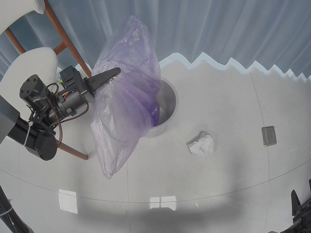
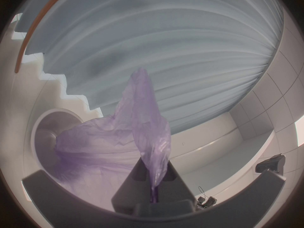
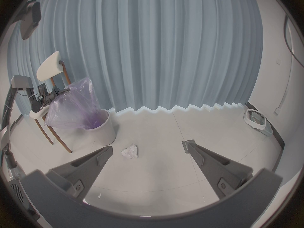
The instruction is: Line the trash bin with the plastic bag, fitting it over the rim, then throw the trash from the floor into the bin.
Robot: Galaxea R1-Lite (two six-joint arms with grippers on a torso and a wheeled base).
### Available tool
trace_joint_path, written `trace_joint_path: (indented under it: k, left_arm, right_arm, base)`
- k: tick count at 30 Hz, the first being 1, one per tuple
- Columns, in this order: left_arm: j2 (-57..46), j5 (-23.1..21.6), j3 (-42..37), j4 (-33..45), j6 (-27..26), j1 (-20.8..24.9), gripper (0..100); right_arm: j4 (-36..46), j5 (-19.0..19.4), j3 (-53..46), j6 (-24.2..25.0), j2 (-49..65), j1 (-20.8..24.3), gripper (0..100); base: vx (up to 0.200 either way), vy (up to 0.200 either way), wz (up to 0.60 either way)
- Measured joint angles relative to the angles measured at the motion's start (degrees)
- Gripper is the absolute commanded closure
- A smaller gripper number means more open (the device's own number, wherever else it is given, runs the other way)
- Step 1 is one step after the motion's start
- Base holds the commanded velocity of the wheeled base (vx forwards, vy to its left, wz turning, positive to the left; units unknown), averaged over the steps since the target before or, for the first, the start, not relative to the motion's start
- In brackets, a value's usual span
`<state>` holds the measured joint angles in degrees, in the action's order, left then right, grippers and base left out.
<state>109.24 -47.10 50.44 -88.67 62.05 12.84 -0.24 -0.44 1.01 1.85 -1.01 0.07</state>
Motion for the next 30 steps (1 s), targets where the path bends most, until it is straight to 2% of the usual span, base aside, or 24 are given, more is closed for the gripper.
trace_joint_path:
  k: [6,15,18,22,26,29,30]
  left_arm:
    - [1.40,1.67,-0.23,-0.04,-3.16,0.13,100]
    - [0.93,0.02,-2.73,0.55,-2.44,-0.24,100]
    - [-0.26,-0.05,-4.43,1.12,-3.64,-0.24,100]
    - [-1.41,-0.05,-5.41,5.28,-9.96,-0.28,100]
    - [-2.49,0.74,-5.80,15.19,-18.57,-0.44,100]
    - [-3.23,3.34,-5.39,22.08,-23.98,-0.49,100]
    - [-3.51,5.53,-4.75,24.66,-25.12,-0.52,100]
  right_arm:
    - [0.00,0.00,0.00,-0.09,0.00,0.00,0]
    - [0.00,0.00,0.00,-0.11,0.00,0.00,0]
    - [0.02,0.00,0.00,-0.18,0.00,0.00,0]
    - [0.02,0.00,0.00,-0.27,0.00,0.00,0]
    - [0.06,0.00,0.00,-0.38,0.00,0.00,0]
    - [0.11,-0.02,0.00,-0.49,0.00,0.00,0]
    - [0.11,0.00,0.00,-0.52,0.00,0.00,0]
  base:
    - [0.000,0.000,0.00]
    - [0.000,0.000,0.00]
    - [0.000,0.000,0.00]
    - [0.000,0.000,0.00]
    - [0.000,0.000,0.00]
    - [0.000,0.000,0.00]
    - [0.000,0.000,0.00]
